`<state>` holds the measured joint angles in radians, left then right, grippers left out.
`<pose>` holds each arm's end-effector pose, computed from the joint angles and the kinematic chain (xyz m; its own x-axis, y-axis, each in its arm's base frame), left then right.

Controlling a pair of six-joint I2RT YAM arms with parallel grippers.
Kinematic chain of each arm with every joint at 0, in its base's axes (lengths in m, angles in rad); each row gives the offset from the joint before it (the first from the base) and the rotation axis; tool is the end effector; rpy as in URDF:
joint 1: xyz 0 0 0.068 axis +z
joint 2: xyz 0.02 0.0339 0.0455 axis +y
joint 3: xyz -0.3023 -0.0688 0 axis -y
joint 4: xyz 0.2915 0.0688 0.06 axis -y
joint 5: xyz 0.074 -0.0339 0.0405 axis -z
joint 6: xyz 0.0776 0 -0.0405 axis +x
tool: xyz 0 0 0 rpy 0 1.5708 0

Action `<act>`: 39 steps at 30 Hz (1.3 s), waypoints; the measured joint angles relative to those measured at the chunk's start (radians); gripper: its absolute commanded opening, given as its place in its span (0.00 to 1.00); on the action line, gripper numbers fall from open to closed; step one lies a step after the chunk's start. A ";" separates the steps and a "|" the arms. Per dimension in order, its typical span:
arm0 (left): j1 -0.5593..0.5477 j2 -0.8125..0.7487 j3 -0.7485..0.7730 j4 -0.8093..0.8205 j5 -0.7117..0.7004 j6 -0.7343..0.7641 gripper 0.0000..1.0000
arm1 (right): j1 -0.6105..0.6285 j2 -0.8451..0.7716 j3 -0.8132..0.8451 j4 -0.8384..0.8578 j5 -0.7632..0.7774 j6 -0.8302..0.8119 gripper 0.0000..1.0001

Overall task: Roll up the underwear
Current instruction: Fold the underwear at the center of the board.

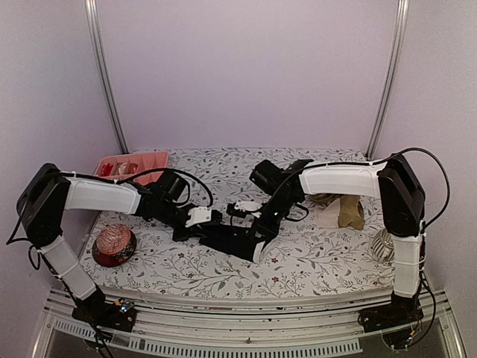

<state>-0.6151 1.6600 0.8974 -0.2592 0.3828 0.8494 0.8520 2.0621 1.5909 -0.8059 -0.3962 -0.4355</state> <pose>0.2898 -0.2402 0.1321 0.0613 0.8095 -0.5839 0.9818 0.0564 0.1814 0.3013 0.3898 0.1618 -0.2475 -0.8739 -0.4183 -0.9621 0.1706 0.2128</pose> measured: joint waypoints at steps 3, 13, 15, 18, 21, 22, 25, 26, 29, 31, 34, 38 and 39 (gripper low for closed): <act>0.004 0.032 0.028 -0.005 0.003 -0.005 0.18 | -0.009 0.019 0.005 0.001 0.001 -0.004 0.16; 0.039 0.123 0.101 -0.018 0.008 -0.028 0.52 | -0.042 0.039 0.005 0.007 0.019 0.000 0.32; 0.044 0.128 0.102 -0.018 0.006 -0.035 0.61 | -0.044 0.040 0.005 0.011 0.035 0.004 0.35; 0.049 0.129 0.103 -0.015 0.002 -0.052 0.74 | -0.044 0.040 0.005 0.026 0.075 0.013 0.41; 0.056 0.129 0.103 -0.009 -0.006 -0.069 0.88 | -0.043 0.040 0.003 0.048 0.128 0.028 0.46; 0.059 0.129 0.103 -0.006 -0.008 -0.074 0.91 | -0.043 0.039 -0.001 0.059 0.147 0.033 0.49; 0.072 0.128 0.103 0.012 -0.018 -0.094 0.98 | -0.043 0.014 -0.049 0.105 0.217 0.056 0.52; 0.077 0.124 0.102 0.017 -0.019 -0.100 0.99 | -0.043 -0.002 -0.068 0.113 0.236 0.065 0.53; 0.095 0.103 0.100 0.028 -0.019 -0.108 0.98 | -0.043 -0.083 -0.136 0.143 0.285 0.099 0.53; 0.106 0.077 0.098 0.036 -0.015 -0.110 0.98 | -0.043 -0.139 -0.166 0.167 0.292 0.125 0.53; 0.113 0.031 0.093 0.041 0.006 -0.100 0.94 | -0.040 -0.218 -0.211 0.211 0.286 0.175 0.53; 0.113 0.017 0.092 0.038 0.047 -0.072 0.85 | -0.025 -0.249 -0.254 0.264 0.250 0.240 0.52; 0.113 0.018 0.092 0.034 0.055 -0.064 0.83 | -0.019 -0.247 -0.264 0.273 0.241 0.257 0.52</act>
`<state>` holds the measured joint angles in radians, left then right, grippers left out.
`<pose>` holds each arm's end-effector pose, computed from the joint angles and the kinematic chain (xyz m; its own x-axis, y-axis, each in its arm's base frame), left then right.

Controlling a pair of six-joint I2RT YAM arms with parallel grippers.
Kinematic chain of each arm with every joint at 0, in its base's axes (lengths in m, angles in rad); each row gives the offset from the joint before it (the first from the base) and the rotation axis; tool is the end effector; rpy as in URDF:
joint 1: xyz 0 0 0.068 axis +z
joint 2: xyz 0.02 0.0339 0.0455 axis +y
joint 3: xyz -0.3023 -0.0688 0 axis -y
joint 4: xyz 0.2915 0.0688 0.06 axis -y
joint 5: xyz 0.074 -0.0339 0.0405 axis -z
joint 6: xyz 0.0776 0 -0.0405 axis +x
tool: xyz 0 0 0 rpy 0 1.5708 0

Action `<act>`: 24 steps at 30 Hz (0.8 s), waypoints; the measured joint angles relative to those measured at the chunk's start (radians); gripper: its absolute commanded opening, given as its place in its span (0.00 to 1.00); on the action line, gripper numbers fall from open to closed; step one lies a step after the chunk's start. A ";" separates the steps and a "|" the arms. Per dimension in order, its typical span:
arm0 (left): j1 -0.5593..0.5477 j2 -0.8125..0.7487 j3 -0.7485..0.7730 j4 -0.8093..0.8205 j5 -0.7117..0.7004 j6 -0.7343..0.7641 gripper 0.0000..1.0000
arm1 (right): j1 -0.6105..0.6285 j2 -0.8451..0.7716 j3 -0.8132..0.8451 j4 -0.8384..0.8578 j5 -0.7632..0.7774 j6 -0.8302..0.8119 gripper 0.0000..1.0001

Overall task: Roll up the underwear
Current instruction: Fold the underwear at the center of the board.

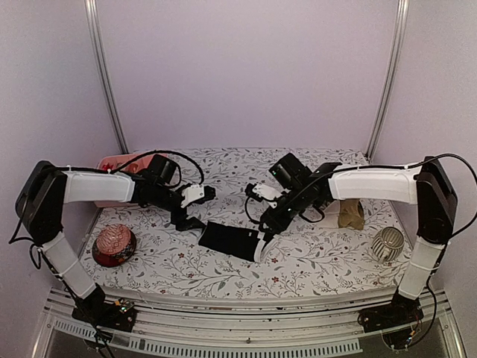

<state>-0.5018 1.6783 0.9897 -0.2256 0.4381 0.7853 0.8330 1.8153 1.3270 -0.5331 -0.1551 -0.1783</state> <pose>0.3381 -0.2230 0.1609 -0.0226 0.7427 -0.6692 0.9596 0.2040 0.1940 0.2988 0.3465 0.1946 -0.4253 -0.7283 -0.5373 -0.8746 0.4834 0.0370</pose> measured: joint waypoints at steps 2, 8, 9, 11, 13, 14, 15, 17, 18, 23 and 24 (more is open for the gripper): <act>0.000 0.005 0.003 -0.008 0.019 0.019 0.77 | 0.013 0.008 -0.008 0.002 -0.016 0.026 0.51; -0.001 0.065 0.042 -0.053 0.053 0.061 0.71 | 0.026 0.067 -0.009 0.014 -0.063 0.070 0.49; -0.002 0.076 0.050 -0.057 0.054 0.064 0.70 | 0.026 0.076 -0.009 0.015 -0.067 0.074 0.48; -0.004 0.094 0.061 -0.065 0.056 0.071 0.69 | 0.026 0.096 -0.009 0.018 -0.076 0.080 0.47; -0.008 0.104 0.065 -0.072 0.056 0.078 0.64 | 0.026 0.113 -0.009 0.018 -0.084 0.085 0.45; -0.009 0.108 0.067 -0.077 0.055 0.080 0.63 | 0.026 0.122 -0.009 0.018 -0.086 0.086 0.44; -0.011 0.110 0.068 -0.081 0.055 0.083 0.63 | 0.026 0.132 -0.009 0.018 -0.087 0.088 0.43; -0.017 0.116 0.071 -0.085 0.055 0.086 0.61 | 0.026 0.147 -0.009 0.018 -0.087 0.090 0.40; -0.020 0.119 0.072 -0.086 0.054 0.087 0.61 | 0.026 0.153 -0.009 0.018 -0.088 0.092 0.38; -0.031 0.138 0.077 -0.091 0.046 0.091 0.57 | 0.026 0.157 -0.002 0.014 -0.092 0.091 0.16; -0.032 0.143 0.077 -0.092 0.044 0.091 0.55 | 0.026 0.157 0.002 0.013 -0.093 0.091 0.13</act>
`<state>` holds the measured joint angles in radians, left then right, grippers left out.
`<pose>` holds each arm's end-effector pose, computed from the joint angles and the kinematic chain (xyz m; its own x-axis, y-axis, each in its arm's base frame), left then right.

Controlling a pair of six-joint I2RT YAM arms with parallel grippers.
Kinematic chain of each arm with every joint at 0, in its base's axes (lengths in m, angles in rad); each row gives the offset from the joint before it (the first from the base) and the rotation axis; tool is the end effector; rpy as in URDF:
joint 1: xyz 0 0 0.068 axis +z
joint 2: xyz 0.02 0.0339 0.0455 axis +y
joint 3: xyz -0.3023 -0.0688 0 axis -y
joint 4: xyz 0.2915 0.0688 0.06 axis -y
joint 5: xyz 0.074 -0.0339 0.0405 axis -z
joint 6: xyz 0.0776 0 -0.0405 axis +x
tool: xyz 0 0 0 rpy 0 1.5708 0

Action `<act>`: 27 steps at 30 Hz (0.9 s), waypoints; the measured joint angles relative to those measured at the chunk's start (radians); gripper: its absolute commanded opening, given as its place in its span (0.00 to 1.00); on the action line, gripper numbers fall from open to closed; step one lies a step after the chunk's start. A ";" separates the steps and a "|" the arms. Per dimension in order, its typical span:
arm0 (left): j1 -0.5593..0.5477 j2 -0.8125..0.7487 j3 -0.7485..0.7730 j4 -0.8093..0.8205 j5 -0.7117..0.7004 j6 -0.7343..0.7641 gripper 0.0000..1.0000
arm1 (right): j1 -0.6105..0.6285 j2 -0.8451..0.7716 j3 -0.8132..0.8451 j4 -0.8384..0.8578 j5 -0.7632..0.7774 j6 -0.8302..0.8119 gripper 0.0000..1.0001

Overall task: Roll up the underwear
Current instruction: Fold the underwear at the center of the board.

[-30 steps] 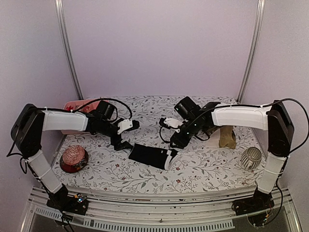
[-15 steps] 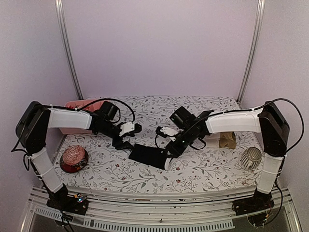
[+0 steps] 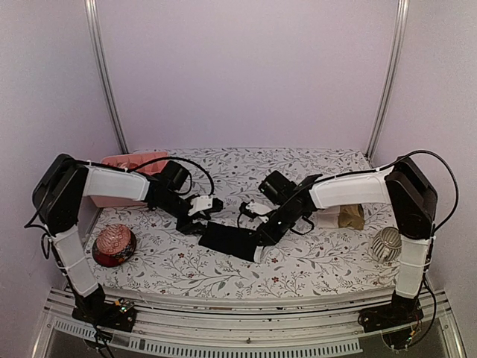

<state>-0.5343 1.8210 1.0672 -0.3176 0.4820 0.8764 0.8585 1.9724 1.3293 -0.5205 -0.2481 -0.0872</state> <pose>0.3404 -0.2432 0.1253 0.0101 0.7852 -0.6192 0.9916 0.0721 0.1076 0.2905 0.3655 0.1279 -0.5284 -0.7411 -0.4142 -0.8465 0.4973 0.1901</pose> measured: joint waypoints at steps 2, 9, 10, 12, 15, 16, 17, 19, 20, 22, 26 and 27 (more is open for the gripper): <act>-0.003 0.009 0.002 -0.003 -0.003 0.002 0.54 | 0.000 0.000 0.009 -0.003 0.000 0.001 0.06; -0.005 0.020 0.016 -0.005 -0.020 -0.001 0.26 | 0.000 0.000 0.027 -0.018 -0.001 -0.001 0.02; -0.005 0.020 0.016 -0.006 -0.022 -0.002 0.16 | 0.000 0.000 0.029 -0.020 0.000 -0.002 0.02; -0.006 0.020 0.017 -0.007 -0.024 -0.007 0.06 | 0.000 0.000 0.035 -0.027 0.003 -0.002 0.03; -0.006 0.020 0.018 -0.010 -0.028 -0.007 0.00 | 0.000 0.000 0.042 -0.032 0.014 -0.002 0.02; -0.006 0.020 0.018 -0.009 -0.028 -0.006 0.00 | 0.000 0.000 0.043 -0.034 0.023 -0.002 0.02; -0.006 0.020 0.018 -0.009 -0.028 -0.005 0.00 | 0.000 0.000 0.045 -0.037 0.032 -0.002 0.02; -0.006 0.020 0.018 -0.009 -0.030 -0.007 0.00 | 0.000 0.000 0.051 -0.043 0.050 -0.002 0.02; -0.006 0.020 0.018 -0.009 -0.030 -0.007 0.00 | 0.000 0.000 0.056 -0.046 0.060 -0.001 0.02; -0.006 0.020 0.018 -0.009 -0.031 -0.008 0.00 | 0.001 0.000 0.066 -0.051 0.083 0.000 0.02; -0.006 0.020 0.018 -0.009 -0.031 -0.010 0.00 | 0.001 0.000 0.077 -0.058 0.119 0.000 0.02; -0.006 0.020 0.018 -0.008 -0.031 -0.012 0.00 | 0.001 0.000 0.078 -0.059 0.127 0.000 0.02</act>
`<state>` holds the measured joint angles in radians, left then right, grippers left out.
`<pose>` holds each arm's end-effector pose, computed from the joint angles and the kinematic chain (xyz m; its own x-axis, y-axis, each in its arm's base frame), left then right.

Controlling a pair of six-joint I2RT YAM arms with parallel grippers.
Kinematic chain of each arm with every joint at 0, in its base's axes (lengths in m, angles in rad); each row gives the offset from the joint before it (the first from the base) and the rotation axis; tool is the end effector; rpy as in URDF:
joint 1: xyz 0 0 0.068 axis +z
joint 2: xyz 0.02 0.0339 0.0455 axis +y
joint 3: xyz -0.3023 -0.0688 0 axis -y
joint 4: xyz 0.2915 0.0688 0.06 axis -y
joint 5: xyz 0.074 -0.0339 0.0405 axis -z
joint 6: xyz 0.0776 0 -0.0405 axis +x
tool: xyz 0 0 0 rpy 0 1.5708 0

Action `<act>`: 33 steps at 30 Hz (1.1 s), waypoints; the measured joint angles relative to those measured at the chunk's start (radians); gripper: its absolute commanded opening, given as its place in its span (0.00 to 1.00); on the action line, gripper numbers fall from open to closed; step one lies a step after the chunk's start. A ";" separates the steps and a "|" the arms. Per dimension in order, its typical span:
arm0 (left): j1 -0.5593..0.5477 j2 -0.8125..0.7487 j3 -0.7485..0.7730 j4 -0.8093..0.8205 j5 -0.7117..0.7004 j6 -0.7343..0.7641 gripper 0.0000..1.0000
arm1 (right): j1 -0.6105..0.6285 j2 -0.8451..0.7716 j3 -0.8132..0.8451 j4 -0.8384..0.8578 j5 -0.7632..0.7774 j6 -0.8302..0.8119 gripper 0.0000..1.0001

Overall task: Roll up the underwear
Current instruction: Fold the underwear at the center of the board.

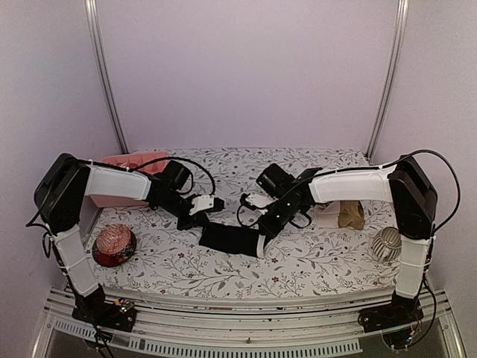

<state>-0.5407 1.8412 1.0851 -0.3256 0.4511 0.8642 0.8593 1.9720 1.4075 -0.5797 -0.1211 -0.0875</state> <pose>0.3440 -0.2460 0.1215 -0.0055 0.8017 -0.5977 0.9904 0.0869 0.1075 0.3056 0.3689 0.1490 -0.5236 -0.7402 -0.4218 -0.8334 0.5477 0.0734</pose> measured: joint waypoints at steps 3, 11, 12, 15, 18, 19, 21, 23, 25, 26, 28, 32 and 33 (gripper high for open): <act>0.000 0.000 0.000 0.014 -0.004 -0.008 0.00 | 0.000 0.000 0.009 -0.005 0.028 0.000 0.02; 0.000 0.000 -0.003 0.082 -0.042 -0.055 0.00 | 0.006 0.015 0.055 -0.011 0.116 -0.001 0.02; 0.000 0.000 -0.005 0.090 -0.046 -0.061 0.03 | 0.007 0.025 0.062 -0.011 0.124 -0.001 0.02; 0.000 -0.006 -0.019 0.116 -0.057 -0.078 0.11 | 0.007 0.058 0.071 -0.016 0.143 -0.001 0.02; -0.001 -0.028 -0.046 0.132 -0.066 -0.091 0.17 | 0.007 0.087 0.071 -0.029 0.161 -0.001 0.02; -0.003 -0.039 -0.058 0.140 -0.071 -0.095 0.18 | 0.008 0.094 0.072 -0.031 0.167 -0.001 0.03; -0.014 -0.063 -0.082 0.159 -0.085 -0.100 0.24 | 0.008 0.103 0.075 -0.033 0.173 -0.001 0.03; -0.035 -0.081 -0.108 0.183 -0.106 -0.107 0.25 | 0.010 0.104 0.079 -0.035 0.178 -0.001 0.13; -0.057 -0.087 -0.127 0.199 -0.120 -0.111 0.25 | 0.010 0.104 0.080 -0.037 0.182 0.001 0.25; -0.064 -0.089 -0.134 0.205 -0.125 -0.114 0.25 | 0.010 0.104 0.080 -0.039 0.184 -0.004 0.32; -0.077 -0.089 -0.142 0.213 -0.135 -0.120 0.26 | 0.010 0.104 0.082 -0.041 0.187 0.000 0.40; -0.090 -0.090 -0.149 0.241 -0.168 -0.146 0.30 | 0.010 0.093 0.080 -0.040 0.192 0.013 0.51; -0.092 -0.093 -0.152 0.249 -0.177 -0.152 0.30 | 0.011 0.081 0.076 -0.039 0.193 0.019 0.52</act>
<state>-0.6331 1.7485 0.9329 -0.0769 0.2745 0.7124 0.8700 2.0529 1.4837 -0.6189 0.0723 -0.0685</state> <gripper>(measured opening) 0.275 0.476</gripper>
